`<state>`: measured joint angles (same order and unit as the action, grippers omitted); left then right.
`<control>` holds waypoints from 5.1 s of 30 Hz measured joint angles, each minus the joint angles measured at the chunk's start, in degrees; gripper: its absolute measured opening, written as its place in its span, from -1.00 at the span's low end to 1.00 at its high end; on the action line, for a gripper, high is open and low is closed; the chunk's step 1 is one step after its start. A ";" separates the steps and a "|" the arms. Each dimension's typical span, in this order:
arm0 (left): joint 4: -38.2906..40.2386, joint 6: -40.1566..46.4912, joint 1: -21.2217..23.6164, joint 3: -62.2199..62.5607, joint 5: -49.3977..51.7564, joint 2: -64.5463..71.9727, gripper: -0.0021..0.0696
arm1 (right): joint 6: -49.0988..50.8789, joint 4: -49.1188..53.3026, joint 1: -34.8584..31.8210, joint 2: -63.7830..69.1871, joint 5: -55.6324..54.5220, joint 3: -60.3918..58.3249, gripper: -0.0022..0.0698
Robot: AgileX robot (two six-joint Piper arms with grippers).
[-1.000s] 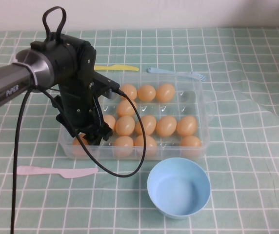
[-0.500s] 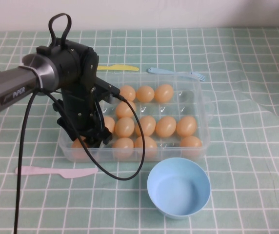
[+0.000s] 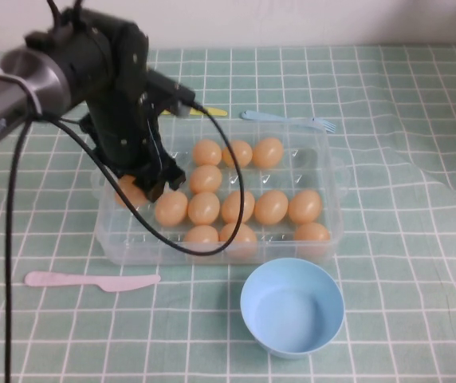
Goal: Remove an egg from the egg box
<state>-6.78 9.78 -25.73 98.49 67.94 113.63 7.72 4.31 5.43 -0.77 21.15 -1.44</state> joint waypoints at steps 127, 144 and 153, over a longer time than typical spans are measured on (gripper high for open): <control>8.56 2.64 -15.70 -67.40 -66.56 -69.50 -0.94 | 0.00 0.00 0.00 0.00 0.00 0.00 -0.99; 11.75 -2.87 12.80 -98.76 -89.62 -104.05 -0.95 | 0.00 -0.10 0.00 0.00 0.00 0.00 -0.99; 11.26 -1.89 15.93 -99.88 -68.94 -114.06 -0.95 | 0.00 -0.10 0.00 0.00 0.00 0.00 -0.99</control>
<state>4.48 7.90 -9.81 -1.39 -1.00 -0.43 7.72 4.21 5.43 -0.77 21.15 -1.44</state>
